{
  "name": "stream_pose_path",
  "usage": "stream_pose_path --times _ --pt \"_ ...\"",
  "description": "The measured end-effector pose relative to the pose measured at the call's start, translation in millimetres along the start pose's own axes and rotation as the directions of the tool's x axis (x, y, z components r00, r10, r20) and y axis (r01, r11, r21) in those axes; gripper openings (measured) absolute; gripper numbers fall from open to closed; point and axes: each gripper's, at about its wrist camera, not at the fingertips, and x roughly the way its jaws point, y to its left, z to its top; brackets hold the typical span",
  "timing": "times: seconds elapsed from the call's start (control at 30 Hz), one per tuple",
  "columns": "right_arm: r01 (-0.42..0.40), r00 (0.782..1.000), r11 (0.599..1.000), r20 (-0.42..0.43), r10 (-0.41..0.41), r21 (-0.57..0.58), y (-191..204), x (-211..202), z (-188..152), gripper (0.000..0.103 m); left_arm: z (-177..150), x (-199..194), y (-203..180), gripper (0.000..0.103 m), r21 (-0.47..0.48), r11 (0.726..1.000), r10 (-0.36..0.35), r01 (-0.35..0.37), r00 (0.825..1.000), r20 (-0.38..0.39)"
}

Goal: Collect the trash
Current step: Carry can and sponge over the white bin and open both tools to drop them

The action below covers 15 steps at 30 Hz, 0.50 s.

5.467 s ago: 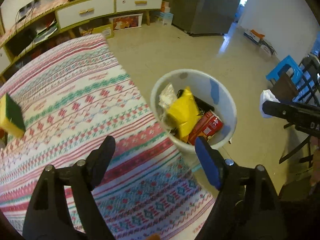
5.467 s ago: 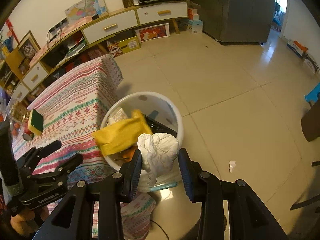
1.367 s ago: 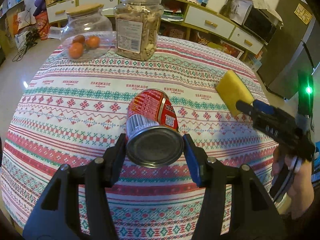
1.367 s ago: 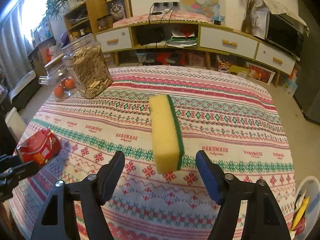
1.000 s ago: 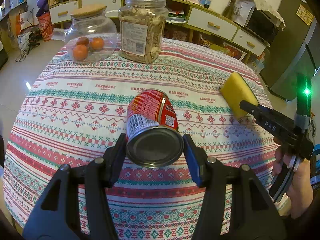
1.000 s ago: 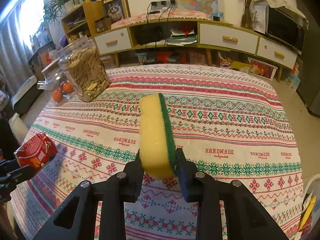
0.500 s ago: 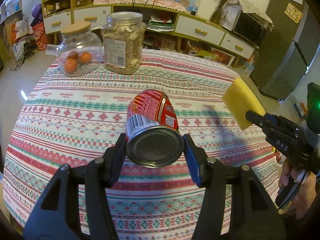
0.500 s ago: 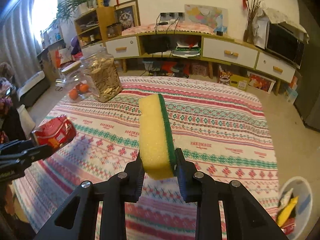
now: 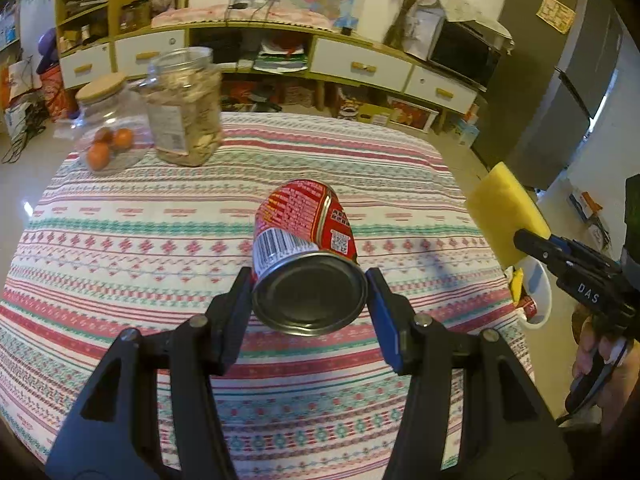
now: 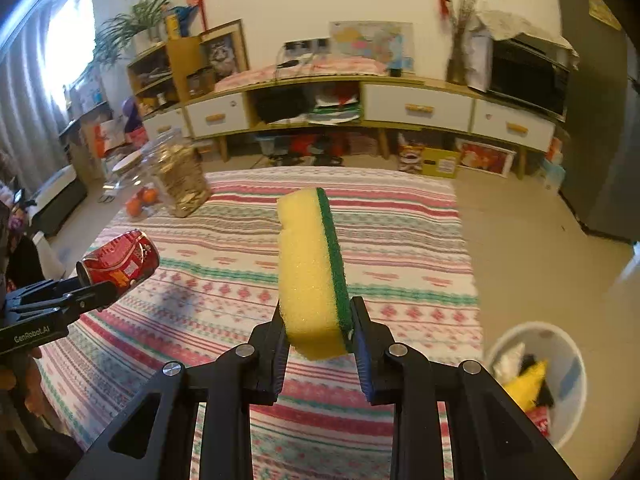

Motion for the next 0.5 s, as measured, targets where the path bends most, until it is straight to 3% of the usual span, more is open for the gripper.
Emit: stream_pose_path --times 0.5 --pt "0.123 0.992 0.987 -0.010 -0.123 0.099 -90.3 -48.1 -23.9 0.029 5.9 26.6 -89.8 0.057 0.089 0.990 -0.108 0.110 0.994 -0.023"
